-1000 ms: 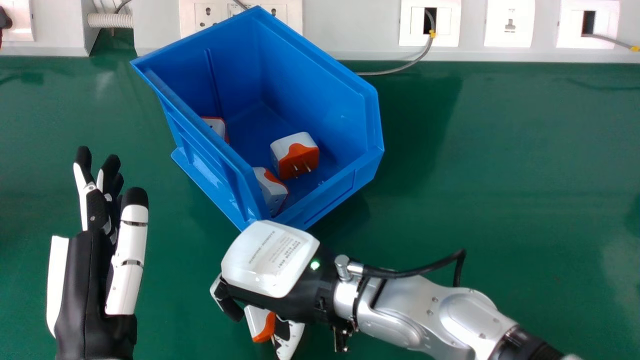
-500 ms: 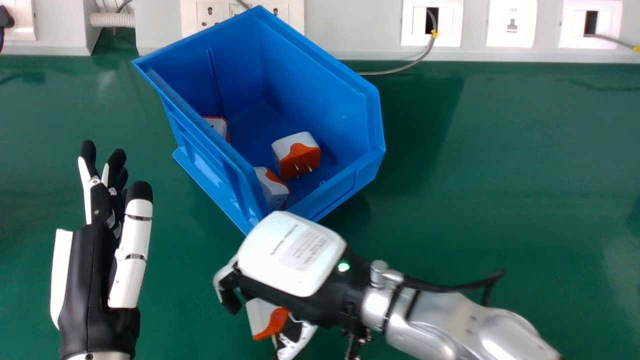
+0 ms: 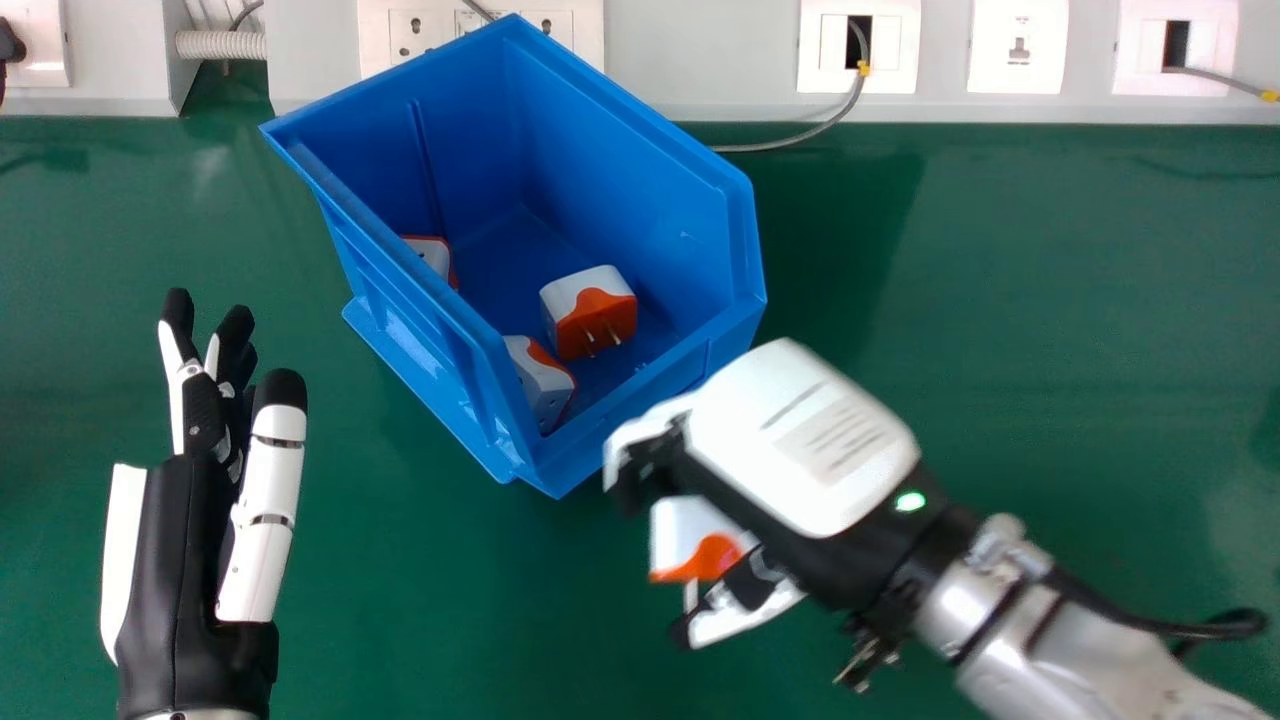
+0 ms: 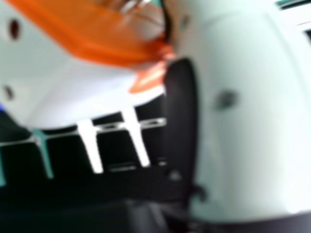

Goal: Pick all objects and put in blue box

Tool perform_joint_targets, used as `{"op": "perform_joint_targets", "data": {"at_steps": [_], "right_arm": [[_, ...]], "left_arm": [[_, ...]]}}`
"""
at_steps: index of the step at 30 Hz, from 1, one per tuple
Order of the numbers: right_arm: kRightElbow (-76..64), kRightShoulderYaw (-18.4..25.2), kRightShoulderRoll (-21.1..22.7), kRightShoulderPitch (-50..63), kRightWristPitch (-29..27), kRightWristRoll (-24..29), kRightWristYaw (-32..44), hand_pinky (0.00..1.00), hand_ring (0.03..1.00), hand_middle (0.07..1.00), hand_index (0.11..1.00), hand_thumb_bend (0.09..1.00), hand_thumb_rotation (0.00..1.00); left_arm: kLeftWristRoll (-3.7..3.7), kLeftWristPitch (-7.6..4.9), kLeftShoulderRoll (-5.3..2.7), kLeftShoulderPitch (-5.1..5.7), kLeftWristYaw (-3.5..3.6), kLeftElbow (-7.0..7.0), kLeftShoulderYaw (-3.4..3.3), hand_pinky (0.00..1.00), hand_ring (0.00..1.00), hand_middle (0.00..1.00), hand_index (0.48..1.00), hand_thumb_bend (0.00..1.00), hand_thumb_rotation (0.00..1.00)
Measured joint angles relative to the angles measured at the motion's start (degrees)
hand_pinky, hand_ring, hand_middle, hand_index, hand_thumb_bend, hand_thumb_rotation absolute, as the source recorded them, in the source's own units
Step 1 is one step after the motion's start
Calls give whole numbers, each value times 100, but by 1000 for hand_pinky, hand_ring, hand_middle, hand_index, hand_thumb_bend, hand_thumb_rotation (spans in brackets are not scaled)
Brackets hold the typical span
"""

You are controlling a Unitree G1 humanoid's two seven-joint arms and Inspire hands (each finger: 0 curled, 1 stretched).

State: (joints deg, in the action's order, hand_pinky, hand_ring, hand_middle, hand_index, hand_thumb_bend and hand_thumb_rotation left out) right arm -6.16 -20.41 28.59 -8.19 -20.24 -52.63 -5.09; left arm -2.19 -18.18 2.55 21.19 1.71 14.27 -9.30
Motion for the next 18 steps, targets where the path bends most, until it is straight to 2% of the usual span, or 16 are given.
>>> {"op": "perform_joint_targets", "data": {"at_steps": [3,5,8,14,18], "right_arm": [[4,157,-43,-28,77,-11,-149,79,122,183,469,488,155],[58,198,-125,-170,120,-40,-234,76,121,183,469,485,158],[276,209,-325,-557,229,-142,-350,62,106,166,469,485,156],[906,140,-662,-1450,348,-139,-342,69,117,184,469,482,158],[1334,23,-998,-1996,601,-116,-152,67,114,181,469,484,153]], "left_arm": [[9,-2,2,2,-1,0,0,1000,1000,989,992,335,856],[-1,-5,1,6,0,-1,-1,1000,1000,986,990,294,832],[-15,-19,-1,2,18,-2,9,1000,1000,984,987,287,818],[3,-38,5,23,9,-4,7,1000,1000,987,982,374,842],[11,-47,9,41,10,-4,10,1000,1000,992,990,365,863]]}}
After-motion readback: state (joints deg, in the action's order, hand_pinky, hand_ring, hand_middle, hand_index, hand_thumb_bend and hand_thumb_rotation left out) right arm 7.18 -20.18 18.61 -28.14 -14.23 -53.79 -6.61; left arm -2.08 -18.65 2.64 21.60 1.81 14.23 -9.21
